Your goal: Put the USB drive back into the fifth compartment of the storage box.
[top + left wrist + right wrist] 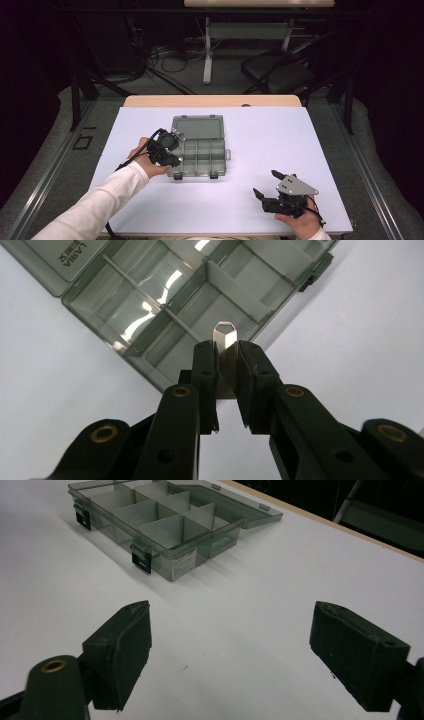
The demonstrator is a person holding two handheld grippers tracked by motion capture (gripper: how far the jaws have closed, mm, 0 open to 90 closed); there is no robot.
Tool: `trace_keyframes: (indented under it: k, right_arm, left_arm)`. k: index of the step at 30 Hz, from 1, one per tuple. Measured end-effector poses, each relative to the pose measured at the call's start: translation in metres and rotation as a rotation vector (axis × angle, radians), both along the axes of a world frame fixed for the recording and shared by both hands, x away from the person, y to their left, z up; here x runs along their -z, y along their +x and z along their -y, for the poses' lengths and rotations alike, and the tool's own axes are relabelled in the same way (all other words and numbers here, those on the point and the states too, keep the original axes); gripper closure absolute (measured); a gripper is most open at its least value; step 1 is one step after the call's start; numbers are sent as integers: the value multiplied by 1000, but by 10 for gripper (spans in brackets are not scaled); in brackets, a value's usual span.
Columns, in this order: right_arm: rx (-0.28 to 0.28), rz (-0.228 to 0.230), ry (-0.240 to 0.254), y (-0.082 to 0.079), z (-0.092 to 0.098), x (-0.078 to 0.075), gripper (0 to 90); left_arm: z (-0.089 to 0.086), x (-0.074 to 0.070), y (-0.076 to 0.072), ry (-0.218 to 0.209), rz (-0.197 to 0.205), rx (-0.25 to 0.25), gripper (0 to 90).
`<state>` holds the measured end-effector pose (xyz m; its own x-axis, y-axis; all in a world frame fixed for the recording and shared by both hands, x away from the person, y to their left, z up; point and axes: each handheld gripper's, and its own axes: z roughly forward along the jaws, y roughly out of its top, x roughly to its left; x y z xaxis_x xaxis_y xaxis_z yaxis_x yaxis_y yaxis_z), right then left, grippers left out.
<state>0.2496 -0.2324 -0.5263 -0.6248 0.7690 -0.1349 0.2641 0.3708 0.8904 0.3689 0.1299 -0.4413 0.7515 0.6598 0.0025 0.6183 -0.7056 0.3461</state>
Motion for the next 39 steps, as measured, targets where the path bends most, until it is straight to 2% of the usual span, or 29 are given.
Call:
trace_keyframes:
  k: [13, 15, 22, 27, 30, 37, 39]
  right_arm:
    - [-1, -1, -2, 0, -1, 0, 169]
    - [-1, -2, -2, 0, -1, 0, 169]
    - [-3, -7, -4, 0, -1, 1, 169]
    - [-3, -7, -5, 1, -1, 1, 169]
    - [-3, -7, -5, 1, -1, 1, 169]
    - [-5, -7, -8, 0, -1, 1, 169]
    - [-5, -7, -8, 1, -1, 1, 169]
  left_arm:
    - [-12, 5, 9, 14, -3, -42, 791]
    - [-13, 8, 10, 18, -14, -45, 791]
    - [-12, 22, 14, 33, -37, -56, 791]
    - [-10, 26, 17, 33, -47, -61, 791]
    - [-8, 29, 20, 49, -49, -63, 791]
    - [-6, 34, 25, 46, -50, -74, 791]
    - [-6, 35, 27, 58, -51, -73, 791]
